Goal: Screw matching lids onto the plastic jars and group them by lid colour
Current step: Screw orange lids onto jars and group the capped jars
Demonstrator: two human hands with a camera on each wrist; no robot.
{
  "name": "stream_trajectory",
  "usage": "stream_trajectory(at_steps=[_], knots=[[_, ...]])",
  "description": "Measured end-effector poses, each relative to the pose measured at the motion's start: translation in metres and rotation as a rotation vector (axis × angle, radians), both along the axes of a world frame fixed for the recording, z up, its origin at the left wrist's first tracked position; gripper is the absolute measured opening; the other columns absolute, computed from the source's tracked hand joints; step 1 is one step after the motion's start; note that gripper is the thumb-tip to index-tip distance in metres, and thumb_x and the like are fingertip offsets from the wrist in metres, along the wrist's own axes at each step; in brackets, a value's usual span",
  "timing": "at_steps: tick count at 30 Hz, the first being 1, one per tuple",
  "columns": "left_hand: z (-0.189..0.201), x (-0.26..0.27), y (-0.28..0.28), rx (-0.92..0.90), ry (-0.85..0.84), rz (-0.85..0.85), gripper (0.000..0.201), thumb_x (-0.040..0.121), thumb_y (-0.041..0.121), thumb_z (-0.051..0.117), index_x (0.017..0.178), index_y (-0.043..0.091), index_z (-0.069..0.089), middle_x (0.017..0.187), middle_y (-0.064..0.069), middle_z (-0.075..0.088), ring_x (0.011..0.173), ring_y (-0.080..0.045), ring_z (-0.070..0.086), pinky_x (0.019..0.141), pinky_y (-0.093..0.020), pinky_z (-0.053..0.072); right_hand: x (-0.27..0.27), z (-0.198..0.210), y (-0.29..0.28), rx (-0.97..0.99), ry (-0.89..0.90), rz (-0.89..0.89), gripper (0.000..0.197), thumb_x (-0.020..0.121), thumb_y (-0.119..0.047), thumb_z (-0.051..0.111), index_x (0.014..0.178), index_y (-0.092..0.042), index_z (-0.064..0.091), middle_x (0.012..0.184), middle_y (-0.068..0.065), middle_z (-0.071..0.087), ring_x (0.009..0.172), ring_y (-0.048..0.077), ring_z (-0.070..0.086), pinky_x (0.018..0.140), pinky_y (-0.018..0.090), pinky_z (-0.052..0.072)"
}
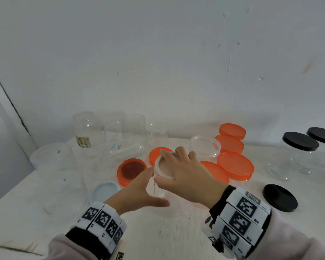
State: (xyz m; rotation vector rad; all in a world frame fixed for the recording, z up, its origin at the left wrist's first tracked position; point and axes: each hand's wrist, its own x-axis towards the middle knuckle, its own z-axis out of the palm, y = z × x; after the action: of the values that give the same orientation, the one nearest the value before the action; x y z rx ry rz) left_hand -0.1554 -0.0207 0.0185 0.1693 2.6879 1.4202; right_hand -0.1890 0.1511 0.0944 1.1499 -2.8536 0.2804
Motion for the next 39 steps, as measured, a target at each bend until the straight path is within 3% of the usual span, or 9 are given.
stream_trajectory(at_steps=[3, 8, 15, 18, 22, 24, 27, 33, 39], knots=[[-0.006, -0.007, -0.019, -0.258, -0.058, 0.002, 0.098, 0.061, 0.057, 0.081, 0.140, 0.039, 0.028, 0.140, 0.023, 0.034, 0.131, -0.003, 0.034, 0.109, -0.027, 0.034, 0.006, 0.004, 0.003, 0.000, 0.068, 0.097, 0.052, 0.093, -0.046, 0.048, 0.136, -0.018, 0.038, 0.118, -0.005, 0.008, 0.075, 0.012, -0.003, 0.079, 0.039, 0.030], [-0.022, -0.029, -0.043, -0.485, -0.015, 0.198, 0.084, 0.080, 0.045, 0.071, 0.147, 0.023, 0.025, 0.151, 0.004, 0.025, 0.140, -0.016, 0.024, 0.116, -0.032, 0.024, 0.000, 0.009, 0.014, 0.040, -0.219, 0.047, 0.084, 0.082, -0.049, 0.054, 0.147, -0.038, 0.002, 0.139, -0.008, 0.013, 0.112, 0.024, 0.027, 0.091, 0.031, 0.034], [-0.044, -0.045, -0.055, -0.600, -0.061, 0.375, 0.082, 0.086, 0.056, 0.057, 0.149, 0.023, 0.018, 0.155, -0.002, 0.016, 0.143, -0.023, 0.015, 0.118, -0.036, 0.020, -0.020, 0.053, 0.023, 0.025, -0.401, 0.064, 0.089, 0.074, -0.042, 0.073, 0.140, -0.050, 0.013, 0.122, -0.015, 0.025, 0.111, 0.015, 0.043, 0.086, 0.025, 0.043], [-0.049, -0.047, -0.054, -0.641, -0.094, 0.391, 0.083, 0.086, 0.059, 0.054, 0.150, 0.023, 0.015, 0.157, -0.003, 0.009, 0.144, -0.025, 0.013, 0.117, -0.036, 0.021, -0.046, 0.077, 0.013, -0.042, -0.259, -0.038, 0.089, 0.074, -0.041, 0.073, 0.144, -0.037, 0.019, 0.114, -0.011, 0.019, 0.111, 0.022, 0.042, 0.091, 0.031, 0.043], [-0.052, -0.049, -0.054, -0.666, -0.096, 0.381, 0.083, 0.086, 0.061, 0.052, 0.150, 0.025, 0.013, 0.157, 0.000, 0.002, 0.143, -0.025, 0.010, 0.114, -0.037, 0.026, -0.096, 0.091, -0.016, -0.001, -0.011, -0.173, 0.066, 0.081, -0.039, 0.069, 0.131, -0.008, 0.040, 0.077, -0.003, -0.003, 0.105, 0.026, 0.031, 0.092, 0.040, 0.038], [-0.055, -0.049, -0.054, -0.680, -0.085, 0.375, 0.083, 0.087, 0.061, 0.050, 0.150, 0.024, 0.012, 0.157, 0.001, -0.001, 0.144, -0.025, 0.008, 0.114, -0.037, 0.026, -0.130, 0.084, -0.029, -0.032, -0.019, -0.264, 0.077, 0.078, -0.043, 0.071, 0.136, -0.010, 0.032, 0.100, -0.010, 0.010, 0.115, 0.029, 0.030, 0.096, 0.039, 0.037], [-0.059, -0.050, -0.054, -0.698, -0.070, 0.373, 0.082, 0.088, 0.061, 0.047, 0.151, 0.024, 0.009, 0.158, -0.001, -0.004, 0.146, -0.026, 0.005, 0.116, -0.038, 0.025, -0.177, 0.065, -0.044, 0.009, -0.016, -0.371, 0.087, 0.075, -0.048, 0.072, 0.140, -0.013, 0.026, 0.136, 0.005, 0.029, 0.123, 0.031, 0.031, 0.098, 0.042, 0.037], [-0.063, -0.049, -0.051, -0.738, -0.032, 0.376, 0.083, 0.088, 0.062, 0.045, 0.151, 0.026, 0.004, 0.157, 0.000, -0.008, 0.145, -0.026, 0.004, 0.115, -0.035, 0.027, -0.232, 0.036, -0.061, 0.164, -0.024, -0.426, 0.057, 0.084, -0.045, 0.067, 0.132, -0.019, 0.049, 0.141, 0.010, 0.034, 0.130, 0.032, 0.031, 0.099, 0.046, 0.032], [-0.065, -0.050, -0.045, -0.736, -0.036, 0.412, 0.085, 0.088, 0.062, 0.045, 0.151, 0.029, -0.002, 0.156, 0.000, -0.013, 0.145, -0.026, 0.001, 0.113, -0.032, 0.027, -0.269, 0.018, -0.073, 0.118, -0.096, -0.653, 0.075, 0.076, -0.054, 0.068, 0.133, -0.017, 0.037, 0.130, 0.013, 0.036, 0.118, 0.035, 0.041, 0.084, 0.038, 0.037]])
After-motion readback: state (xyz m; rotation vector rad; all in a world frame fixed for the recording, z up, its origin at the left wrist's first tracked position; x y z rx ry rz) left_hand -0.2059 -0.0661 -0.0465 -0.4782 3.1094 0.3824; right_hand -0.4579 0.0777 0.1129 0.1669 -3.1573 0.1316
